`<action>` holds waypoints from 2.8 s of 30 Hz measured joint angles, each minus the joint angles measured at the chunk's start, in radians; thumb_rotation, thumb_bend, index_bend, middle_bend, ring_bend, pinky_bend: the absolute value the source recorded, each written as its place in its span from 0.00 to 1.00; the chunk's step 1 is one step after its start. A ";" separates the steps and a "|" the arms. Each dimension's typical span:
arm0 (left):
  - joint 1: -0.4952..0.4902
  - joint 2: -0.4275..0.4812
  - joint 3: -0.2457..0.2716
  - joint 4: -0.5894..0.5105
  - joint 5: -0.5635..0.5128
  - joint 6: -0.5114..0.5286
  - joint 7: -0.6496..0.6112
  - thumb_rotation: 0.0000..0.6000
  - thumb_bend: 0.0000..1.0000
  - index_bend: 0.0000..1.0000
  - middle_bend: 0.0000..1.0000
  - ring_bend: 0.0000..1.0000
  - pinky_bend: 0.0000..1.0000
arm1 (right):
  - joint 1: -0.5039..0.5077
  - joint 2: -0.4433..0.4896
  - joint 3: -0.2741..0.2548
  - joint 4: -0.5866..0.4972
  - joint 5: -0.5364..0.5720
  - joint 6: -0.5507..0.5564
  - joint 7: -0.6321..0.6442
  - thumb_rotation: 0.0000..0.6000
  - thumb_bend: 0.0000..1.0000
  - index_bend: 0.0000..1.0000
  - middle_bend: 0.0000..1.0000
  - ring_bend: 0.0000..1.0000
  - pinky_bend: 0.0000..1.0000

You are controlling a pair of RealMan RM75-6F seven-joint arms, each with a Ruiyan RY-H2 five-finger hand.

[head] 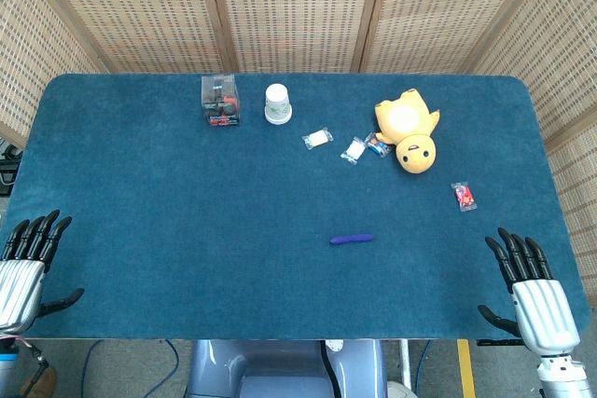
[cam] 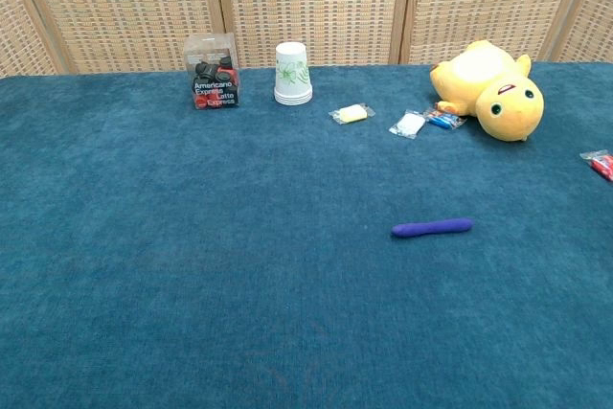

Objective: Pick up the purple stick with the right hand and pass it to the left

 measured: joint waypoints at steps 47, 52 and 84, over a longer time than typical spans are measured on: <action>-0.065 -0.091 -0.058 0.046 -0.178 -0.092 0.125 1.00 0.00 0.00 0.00 0.00 0.00 | 0.551 -0.303 0.218 0.153 0.559 -0.704 -0.104 1.00 0.43 0.43 0.00 0.00 0.00; -0.073 -0.093 -0.056 0.047 -0.187 -0.102 0.127 1.00 0.00 0.00 0.00 0.00 0.00 | 0.587 -0.370 0.212 0.220 0.615 -0.709 -0.145 1.00 0.45 0.44 0.00 0.00 0.00; -0.087 -0.091 -0.045 0.050 -0.198 -0.110 0.121 1.00 0.00 0.00 0.00 0.00 0.00 | 0.670 -0.566 0.172 0.403 0.723 -0.681 -0.253 1.00 0.49 0.50 0.00 0.00 0.00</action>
